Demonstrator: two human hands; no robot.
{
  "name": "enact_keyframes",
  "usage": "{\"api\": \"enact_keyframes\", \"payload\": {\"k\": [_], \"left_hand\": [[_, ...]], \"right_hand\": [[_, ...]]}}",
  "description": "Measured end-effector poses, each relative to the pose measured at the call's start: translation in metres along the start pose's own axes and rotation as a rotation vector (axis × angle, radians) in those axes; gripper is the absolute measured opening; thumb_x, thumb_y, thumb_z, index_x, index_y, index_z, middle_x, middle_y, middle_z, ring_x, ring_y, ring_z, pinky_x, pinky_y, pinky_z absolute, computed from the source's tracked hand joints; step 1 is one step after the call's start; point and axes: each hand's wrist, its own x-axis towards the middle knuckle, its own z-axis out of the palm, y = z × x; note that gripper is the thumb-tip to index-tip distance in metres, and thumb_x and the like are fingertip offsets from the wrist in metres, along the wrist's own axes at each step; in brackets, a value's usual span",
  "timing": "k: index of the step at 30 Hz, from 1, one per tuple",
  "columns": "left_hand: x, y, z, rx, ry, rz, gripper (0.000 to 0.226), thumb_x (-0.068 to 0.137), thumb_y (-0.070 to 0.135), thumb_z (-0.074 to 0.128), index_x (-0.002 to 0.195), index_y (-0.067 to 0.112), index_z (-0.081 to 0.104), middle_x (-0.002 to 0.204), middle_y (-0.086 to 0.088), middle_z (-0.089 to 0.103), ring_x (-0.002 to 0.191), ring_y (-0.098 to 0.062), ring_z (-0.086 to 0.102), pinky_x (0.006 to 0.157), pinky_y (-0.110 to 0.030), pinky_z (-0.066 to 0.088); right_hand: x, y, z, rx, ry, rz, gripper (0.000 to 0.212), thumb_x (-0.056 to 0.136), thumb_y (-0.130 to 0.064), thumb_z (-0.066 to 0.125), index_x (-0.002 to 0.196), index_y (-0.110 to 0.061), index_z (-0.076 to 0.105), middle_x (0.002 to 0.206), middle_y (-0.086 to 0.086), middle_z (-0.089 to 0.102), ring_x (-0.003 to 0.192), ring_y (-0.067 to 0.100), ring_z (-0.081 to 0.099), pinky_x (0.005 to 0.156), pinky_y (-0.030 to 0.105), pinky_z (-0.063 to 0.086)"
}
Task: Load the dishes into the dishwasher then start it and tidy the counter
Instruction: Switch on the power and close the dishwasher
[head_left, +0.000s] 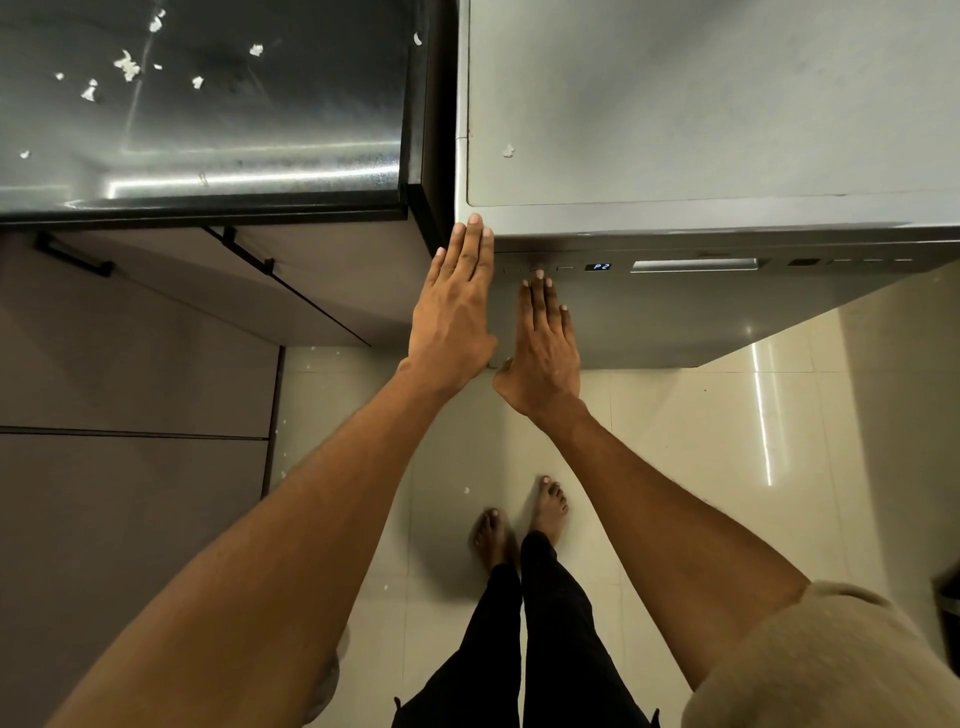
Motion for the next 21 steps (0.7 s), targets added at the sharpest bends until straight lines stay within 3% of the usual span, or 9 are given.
{"api": "enact_keyframes", "payload": {"k": [21], "left_hand": [[-0.0003, 0.0064, -0.0013, -0.017, 0.010, -0.028, 0.102, 0.073, -0.001, 0.061, 0.158, 0.005, 0.005, 0.167, -0.010, -0.002, 0.154, -0.023, -0.006, 0.126, -0.039, 0.007]], "right_hand": [[-0.0004, 0.0029, -0.0045, 0.051, -0.008, -0.020, 0.112, 0.082, -0.031, 0.069, 0.160, -0.005, -0.008, 0.168, 0.010, -0.015, 0.155, 0.023, -0.012, 0.127, 0.041, 0.003]]}}
